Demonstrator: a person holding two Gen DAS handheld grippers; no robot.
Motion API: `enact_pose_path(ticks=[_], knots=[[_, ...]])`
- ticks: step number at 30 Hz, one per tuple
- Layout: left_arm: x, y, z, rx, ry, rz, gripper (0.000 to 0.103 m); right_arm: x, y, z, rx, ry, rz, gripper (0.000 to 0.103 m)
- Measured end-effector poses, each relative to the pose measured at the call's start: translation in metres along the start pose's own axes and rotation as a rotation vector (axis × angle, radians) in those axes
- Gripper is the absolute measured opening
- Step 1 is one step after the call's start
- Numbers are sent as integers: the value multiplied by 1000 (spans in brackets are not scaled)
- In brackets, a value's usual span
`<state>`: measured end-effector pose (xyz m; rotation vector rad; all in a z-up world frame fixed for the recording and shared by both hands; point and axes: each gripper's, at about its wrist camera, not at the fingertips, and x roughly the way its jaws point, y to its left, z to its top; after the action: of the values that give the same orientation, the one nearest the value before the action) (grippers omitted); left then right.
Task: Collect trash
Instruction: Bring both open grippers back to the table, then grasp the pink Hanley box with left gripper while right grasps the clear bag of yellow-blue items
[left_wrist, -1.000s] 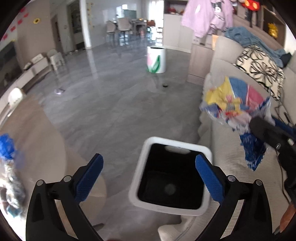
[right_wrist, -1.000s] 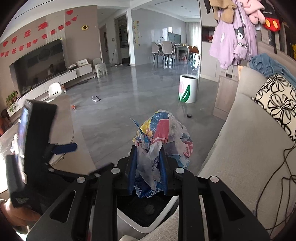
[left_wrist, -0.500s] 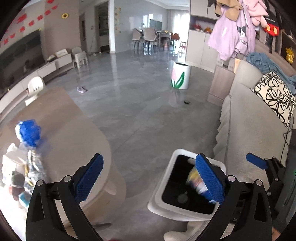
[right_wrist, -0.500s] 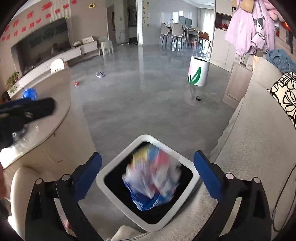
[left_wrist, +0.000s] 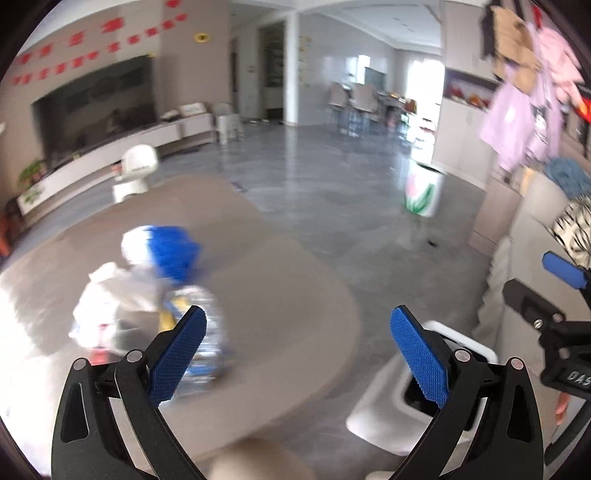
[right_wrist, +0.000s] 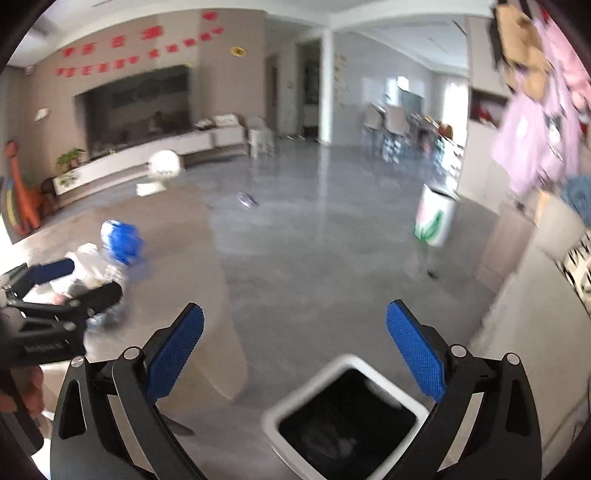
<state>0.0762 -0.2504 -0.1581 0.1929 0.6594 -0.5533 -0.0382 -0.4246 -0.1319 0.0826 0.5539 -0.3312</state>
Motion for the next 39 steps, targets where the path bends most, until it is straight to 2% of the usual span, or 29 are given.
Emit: enact_pose_path(ticks=[7, 12, 19, 32, 35, 36, 39], knots=[[-18, 92, -13, -136, -16, 163, 98, 9, 87, 26, -114, -45, 163, 99], [-20, 136, -29, -164, -12, 240, 98, 21, 143, 38, -175, -58, 238, 98], [-5, 189, -49, -252, 14, 218, 98, 40, 194, 40, -225, -35, 296, 98], [53, 220, -84, -235, 119, 245, 97, 72, 240, 23, -279, 42, 314, 98], [67, 226, -89, -237, 156, 232, 87, 75, 244, 24, -284, 50, 312, 99], [72, 228, -89, -247, 178, 213, 77, 76, 245, 24, -286, 50, 310, 99], [76, 231, -89, -254, 187, 190, 72, 79, 246, 23, -288, 53, 307, 99]])
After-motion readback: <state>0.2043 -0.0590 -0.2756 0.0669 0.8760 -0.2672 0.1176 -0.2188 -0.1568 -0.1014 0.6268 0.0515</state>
